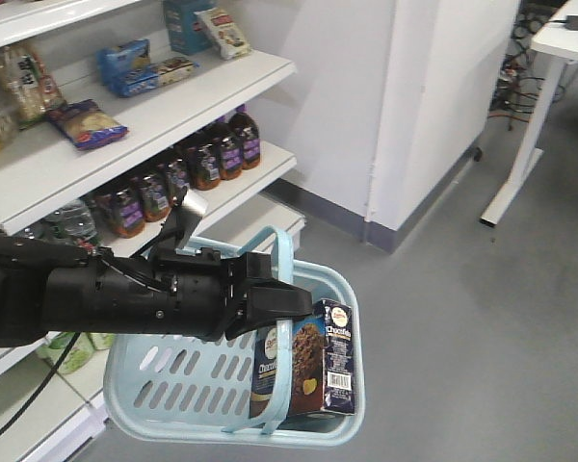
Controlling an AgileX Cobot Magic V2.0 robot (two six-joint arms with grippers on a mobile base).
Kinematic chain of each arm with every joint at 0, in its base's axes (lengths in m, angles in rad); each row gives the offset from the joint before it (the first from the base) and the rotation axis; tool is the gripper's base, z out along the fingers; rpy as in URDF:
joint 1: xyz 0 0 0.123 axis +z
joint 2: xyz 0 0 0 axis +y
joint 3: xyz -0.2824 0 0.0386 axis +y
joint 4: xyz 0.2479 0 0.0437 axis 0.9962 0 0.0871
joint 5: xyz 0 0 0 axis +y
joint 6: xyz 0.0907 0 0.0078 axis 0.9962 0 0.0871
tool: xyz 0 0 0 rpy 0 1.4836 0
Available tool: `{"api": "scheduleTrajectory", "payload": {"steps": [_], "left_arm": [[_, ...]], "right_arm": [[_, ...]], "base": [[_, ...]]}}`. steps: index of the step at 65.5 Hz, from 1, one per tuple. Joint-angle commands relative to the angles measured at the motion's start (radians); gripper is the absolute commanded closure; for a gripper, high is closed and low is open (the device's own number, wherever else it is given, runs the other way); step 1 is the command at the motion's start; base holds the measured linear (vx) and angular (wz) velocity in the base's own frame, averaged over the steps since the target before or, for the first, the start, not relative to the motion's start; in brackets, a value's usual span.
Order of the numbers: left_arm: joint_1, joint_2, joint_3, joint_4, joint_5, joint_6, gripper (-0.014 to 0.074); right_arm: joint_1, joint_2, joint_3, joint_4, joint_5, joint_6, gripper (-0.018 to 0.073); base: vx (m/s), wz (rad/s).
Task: Left arm holds basket, right arm returns cookies
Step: 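Hold the basket with the left gripper while turning toward the snack shelf, then hold the basket with the left gripper while approaching the snack shelf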
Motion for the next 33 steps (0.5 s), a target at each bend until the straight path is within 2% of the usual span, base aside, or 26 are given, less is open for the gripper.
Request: {"api": "scheduleTrajectory", "payload": {"steps": [1,19,33], "left_arm": [[-0.006,-0.044,-0.037,-0.108,0.053,0.005,0.0599],[-0.006,-0.044,-0.037,-0.108,0.052,0.005,0.0599],[-0.006,-0.044,-0.037,-0.107,0.053,0.005,0.0599]], "right_arm": [[0.000,-0.012,0.018,-0.007,-0.073,-0.006,0.0562],[0.000,-0.012,0.018,-0.007,-0.073,-0.006,0.0562],[0.000,-0.012,0.018,-0.007,-0.073,-0.006,0.0562]], "base": [[0.26,0.60],[0.24,0.62],[0.22,0.83]]}}
